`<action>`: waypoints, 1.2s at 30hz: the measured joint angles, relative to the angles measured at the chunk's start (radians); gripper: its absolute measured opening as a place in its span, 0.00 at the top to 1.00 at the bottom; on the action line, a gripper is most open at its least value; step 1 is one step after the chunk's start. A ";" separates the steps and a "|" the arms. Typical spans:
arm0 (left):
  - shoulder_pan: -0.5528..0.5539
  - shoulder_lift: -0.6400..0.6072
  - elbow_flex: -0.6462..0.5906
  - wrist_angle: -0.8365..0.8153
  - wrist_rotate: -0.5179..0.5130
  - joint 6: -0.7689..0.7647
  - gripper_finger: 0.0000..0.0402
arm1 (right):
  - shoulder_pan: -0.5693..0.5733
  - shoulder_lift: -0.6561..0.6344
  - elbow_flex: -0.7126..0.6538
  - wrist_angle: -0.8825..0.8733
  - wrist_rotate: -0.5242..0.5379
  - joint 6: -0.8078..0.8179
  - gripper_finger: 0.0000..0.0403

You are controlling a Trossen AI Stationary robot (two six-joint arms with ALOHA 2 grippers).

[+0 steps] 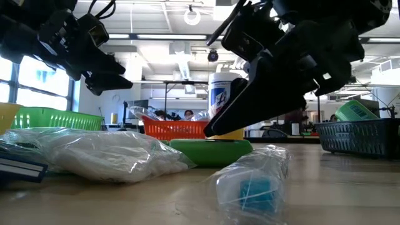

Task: Pick & Place Travel size toiletries
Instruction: Put the green shampoo into the top black bin

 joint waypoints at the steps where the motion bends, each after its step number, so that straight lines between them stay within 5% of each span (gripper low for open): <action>1: 0.000 0.000 0.000 0.000 0.000 0.000 0.38 | 0.000 0.001 0.000 -0.004 -0.001 0.000 0.39; 19: 0.000 0.000 0.000 -0.005 0.000 0.000 0.38 | 0.000 0.050 0.002 -0.023 -0.006 -0.007 0.39; 36: 0.000 0.000 0.000 -0.005 0.000 0.000 0.38 | 0.000 0.050 0.002 -0.017 -0.028 -0.007 0.58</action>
